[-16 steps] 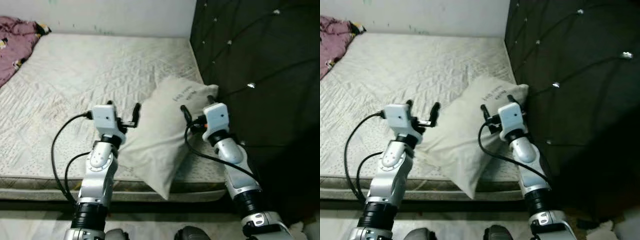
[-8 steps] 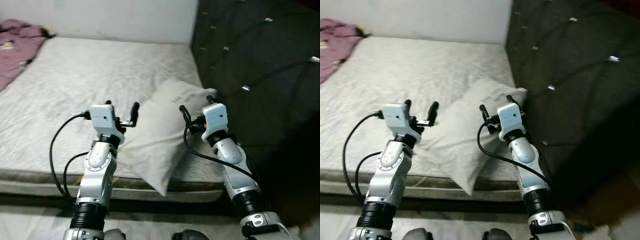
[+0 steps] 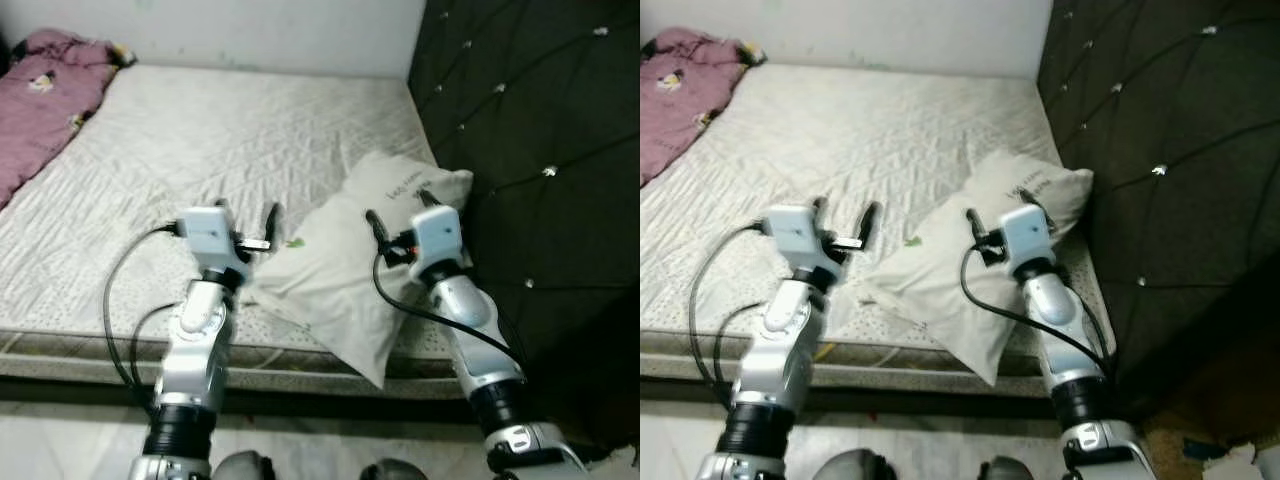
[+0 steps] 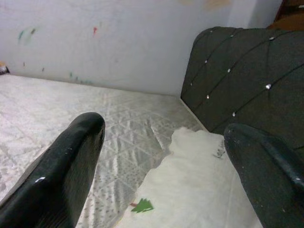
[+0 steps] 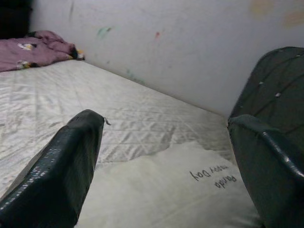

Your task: Clean up the room

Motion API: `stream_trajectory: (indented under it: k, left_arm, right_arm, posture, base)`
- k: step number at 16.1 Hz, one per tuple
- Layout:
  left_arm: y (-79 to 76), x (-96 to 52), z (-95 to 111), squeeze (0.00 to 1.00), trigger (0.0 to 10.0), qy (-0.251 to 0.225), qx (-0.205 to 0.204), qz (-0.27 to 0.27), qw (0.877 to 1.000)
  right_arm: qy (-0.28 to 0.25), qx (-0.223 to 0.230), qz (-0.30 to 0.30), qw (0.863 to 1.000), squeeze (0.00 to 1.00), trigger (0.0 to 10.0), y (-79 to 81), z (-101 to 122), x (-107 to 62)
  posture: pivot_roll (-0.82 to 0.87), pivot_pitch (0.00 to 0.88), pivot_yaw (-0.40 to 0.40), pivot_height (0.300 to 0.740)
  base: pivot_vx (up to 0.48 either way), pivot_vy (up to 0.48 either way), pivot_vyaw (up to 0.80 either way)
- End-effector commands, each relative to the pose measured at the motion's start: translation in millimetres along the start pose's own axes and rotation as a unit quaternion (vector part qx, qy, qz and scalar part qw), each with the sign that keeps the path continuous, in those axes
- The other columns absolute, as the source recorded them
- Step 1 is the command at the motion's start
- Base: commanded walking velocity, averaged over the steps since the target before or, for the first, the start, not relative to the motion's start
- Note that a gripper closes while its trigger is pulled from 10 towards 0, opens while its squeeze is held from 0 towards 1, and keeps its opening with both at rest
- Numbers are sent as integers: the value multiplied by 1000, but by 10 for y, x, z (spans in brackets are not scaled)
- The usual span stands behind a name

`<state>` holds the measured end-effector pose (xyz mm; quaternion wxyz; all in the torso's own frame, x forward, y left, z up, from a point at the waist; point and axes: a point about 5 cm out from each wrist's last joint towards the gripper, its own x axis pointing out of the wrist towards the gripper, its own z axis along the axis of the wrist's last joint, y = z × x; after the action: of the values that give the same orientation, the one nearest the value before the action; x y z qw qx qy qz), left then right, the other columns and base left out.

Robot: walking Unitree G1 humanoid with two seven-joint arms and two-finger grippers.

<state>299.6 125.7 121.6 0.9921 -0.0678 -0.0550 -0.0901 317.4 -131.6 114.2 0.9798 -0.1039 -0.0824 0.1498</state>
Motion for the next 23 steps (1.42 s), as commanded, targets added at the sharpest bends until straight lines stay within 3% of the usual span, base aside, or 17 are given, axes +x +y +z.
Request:
stream_trajectory:
  k: [1,6,23]
  left_arm:
    - [69,-4,29,0,10000,-3,6,10,1000]
    - [67,14,33,0,10000,-5,4,8,1000]
    - [54,12,29,0,10000,-3,0,-2,1000]
  right_arm:
    - [-14,5,4,1000,0,10000,33,69,48]
    - [-12,5,1,1000,0,10000,22,63,66]
    - [-13,0,7,1000,0,10000,38,70,73]
  posture:
    - [3,1,-27,740]
    - [-1,0,-28,740]
    - [-3,0,-25,740]
  base:
    - [0,0,0]
    - [0,0,-558]
    - [156,0,0]
